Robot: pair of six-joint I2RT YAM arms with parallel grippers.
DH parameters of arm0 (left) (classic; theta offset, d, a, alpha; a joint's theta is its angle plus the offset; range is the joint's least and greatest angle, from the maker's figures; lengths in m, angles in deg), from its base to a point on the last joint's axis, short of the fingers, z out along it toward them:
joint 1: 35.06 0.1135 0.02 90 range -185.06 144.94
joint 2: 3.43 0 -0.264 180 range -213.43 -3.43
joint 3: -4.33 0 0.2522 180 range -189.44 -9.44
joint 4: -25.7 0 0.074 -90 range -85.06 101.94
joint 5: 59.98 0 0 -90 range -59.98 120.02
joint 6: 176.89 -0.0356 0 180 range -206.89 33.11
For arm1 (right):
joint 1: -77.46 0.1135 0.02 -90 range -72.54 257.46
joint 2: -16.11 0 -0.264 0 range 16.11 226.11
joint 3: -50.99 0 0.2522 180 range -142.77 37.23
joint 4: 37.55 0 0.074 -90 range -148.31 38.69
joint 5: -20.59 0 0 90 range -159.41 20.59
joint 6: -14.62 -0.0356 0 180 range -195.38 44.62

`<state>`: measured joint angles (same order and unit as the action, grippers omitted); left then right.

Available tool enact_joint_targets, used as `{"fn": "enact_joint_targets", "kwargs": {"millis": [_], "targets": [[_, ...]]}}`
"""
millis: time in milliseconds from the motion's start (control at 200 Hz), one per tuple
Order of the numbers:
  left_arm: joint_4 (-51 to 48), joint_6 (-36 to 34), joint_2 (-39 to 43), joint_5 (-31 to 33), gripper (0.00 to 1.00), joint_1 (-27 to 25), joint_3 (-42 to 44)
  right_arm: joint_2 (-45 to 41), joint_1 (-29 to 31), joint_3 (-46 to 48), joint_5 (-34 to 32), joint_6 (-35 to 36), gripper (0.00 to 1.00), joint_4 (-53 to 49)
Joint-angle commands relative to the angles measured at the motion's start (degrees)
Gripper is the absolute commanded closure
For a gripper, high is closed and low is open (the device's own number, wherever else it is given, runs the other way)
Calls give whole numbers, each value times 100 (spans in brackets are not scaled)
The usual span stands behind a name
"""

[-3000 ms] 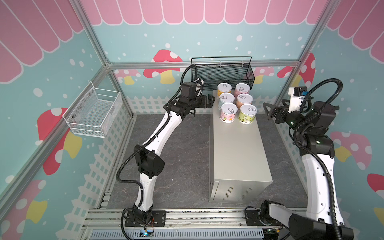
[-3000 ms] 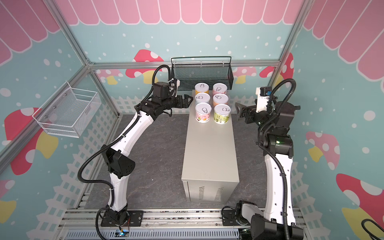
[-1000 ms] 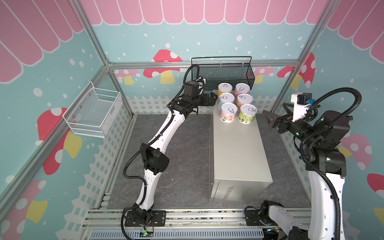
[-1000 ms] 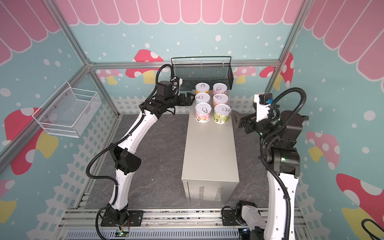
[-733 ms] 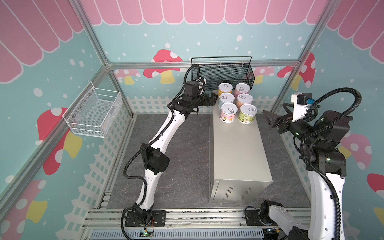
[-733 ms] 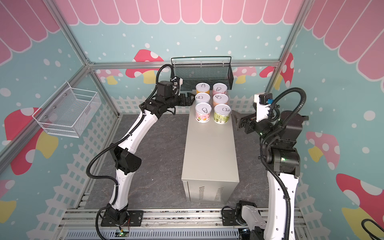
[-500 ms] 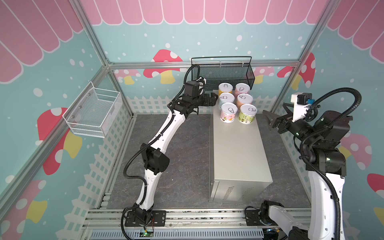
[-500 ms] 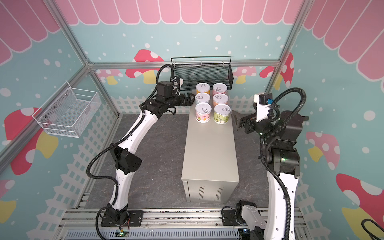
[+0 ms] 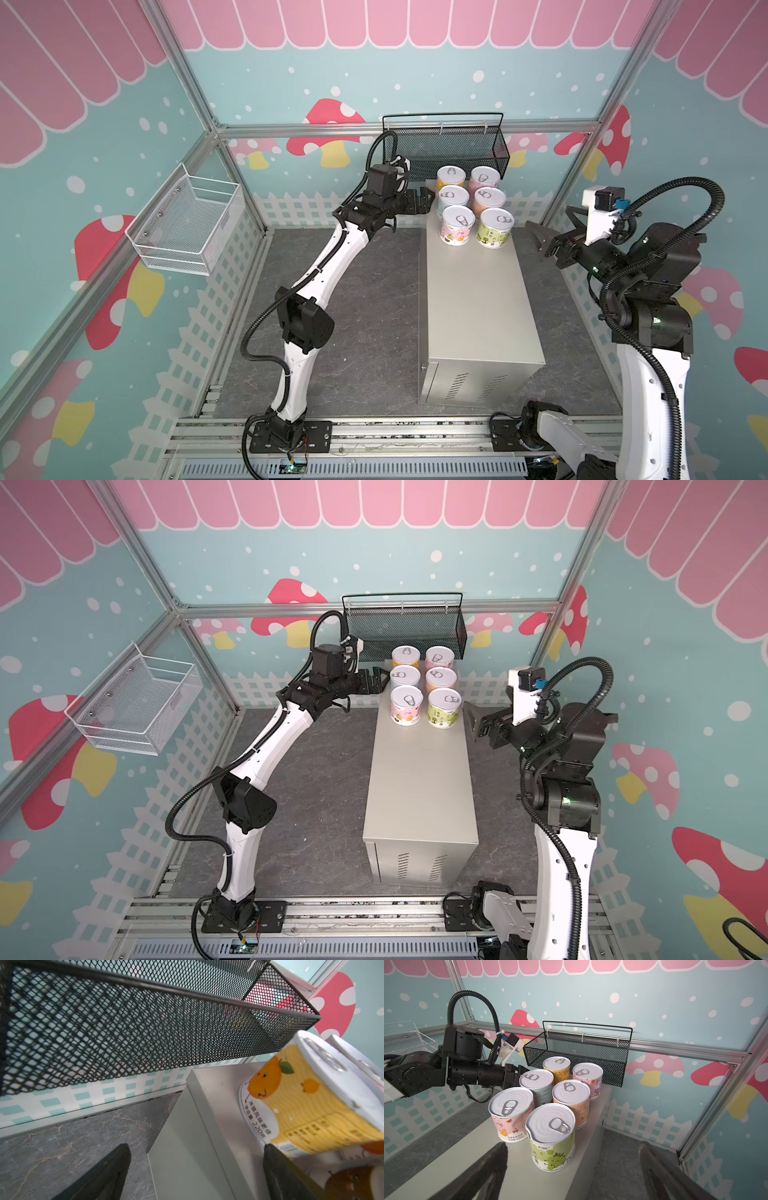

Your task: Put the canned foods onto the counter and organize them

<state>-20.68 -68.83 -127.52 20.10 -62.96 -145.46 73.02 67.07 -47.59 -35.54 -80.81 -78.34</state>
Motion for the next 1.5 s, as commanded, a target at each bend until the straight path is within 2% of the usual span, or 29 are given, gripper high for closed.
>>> {"fn": "enact_joint_targets", "kwargs": {"millis": [0,570,1496], "targets": [[-436,-59,272,43,1,-57,489,-82,34,59,-17,120,1,48],[-231,-85,832,-19,1,-168,1390,-109,36,12,17,112,0,48],[-219,-137,957,-139,1,-405,1694,-118,101,55,111,164,1,30]]}}
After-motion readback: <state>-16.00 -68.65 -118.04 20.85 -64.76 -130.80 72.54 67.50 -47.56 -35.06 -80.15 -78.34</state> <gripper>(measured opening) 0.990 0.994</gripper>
